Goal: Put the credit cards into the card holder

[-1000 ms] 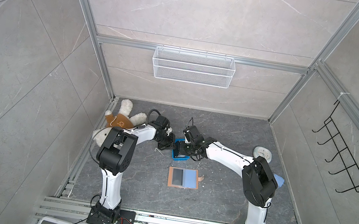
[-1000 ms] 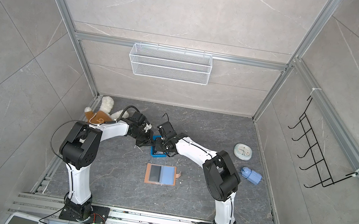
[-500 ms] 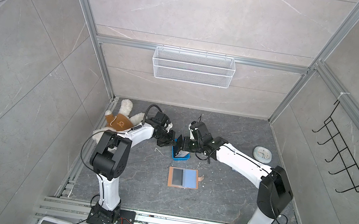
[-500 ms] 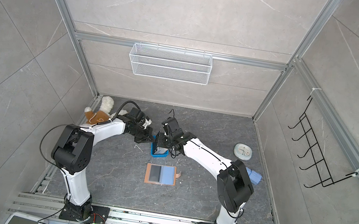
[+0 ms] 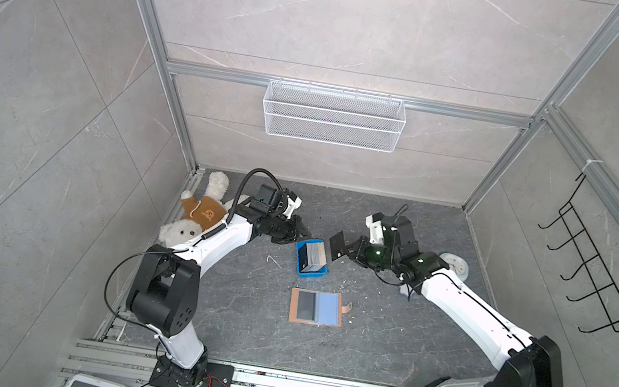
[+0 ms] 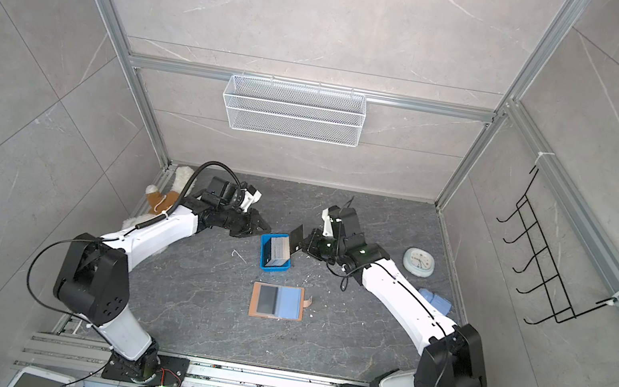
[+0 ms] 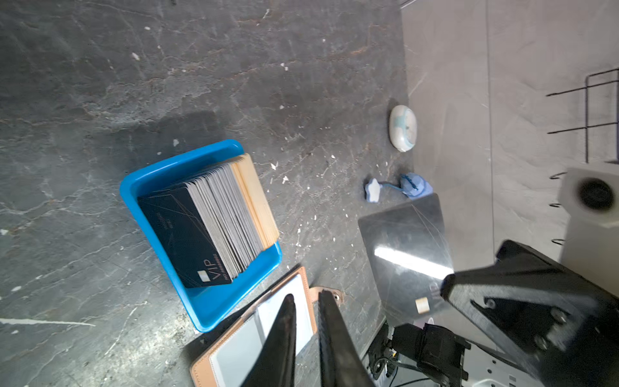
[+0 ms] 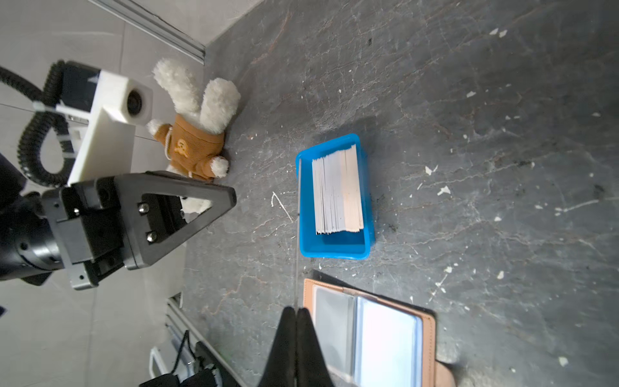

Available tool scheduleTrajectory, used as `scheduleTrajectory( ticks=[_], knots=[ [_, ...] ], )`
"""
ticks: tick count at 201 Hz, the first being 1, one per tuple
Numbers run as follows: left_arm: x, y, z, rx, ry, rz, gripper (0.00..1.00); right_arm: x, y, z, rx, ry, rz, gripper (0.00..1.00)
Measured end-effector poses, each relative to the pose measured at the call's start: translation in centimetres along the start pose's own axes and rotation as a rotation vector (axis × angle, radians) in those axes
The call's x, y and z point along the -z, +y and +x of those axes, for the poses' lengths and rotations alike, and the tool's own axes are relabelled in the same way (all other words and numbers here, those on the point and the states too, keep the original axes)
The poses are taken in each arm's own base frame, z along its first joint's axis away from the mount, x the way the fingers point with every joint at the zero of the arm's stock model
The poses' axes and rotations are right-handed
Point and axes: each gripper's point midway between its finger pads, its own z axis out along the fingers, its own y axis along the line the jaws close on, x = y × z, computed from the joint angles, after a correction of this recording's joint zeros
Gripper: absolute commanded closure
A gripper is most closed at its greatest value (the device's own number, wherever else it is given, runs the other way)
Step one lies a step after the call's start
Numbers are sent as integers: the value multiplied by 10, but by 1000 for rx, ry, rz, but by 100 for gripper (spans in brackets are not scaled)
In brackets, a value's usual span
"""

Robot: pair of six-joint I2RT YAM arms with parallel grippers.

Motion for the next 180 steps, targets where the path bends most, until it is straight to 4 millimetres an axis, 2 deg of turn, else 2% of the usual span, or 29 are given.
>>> scheduleTrajectory(
  ticks=[49,71,119,153,180],
  knots=[
    [22,-35,27,51,-28,119,75,42,9,3,-180,17,-175,100],
    [20,-50,41,86,-17,165,70,52,14,8,-242,35,-235,100],
    [11,-86,62,167,13,288,68,76,30,17,-271,27,-324,100],
    [9,-119,67,171,18,379,69,89,35,20,-268,-7,-378,100],
    [11,-137,69,175,14,443,69,92,34,25,-273,-25,-406,100]
  ],
)
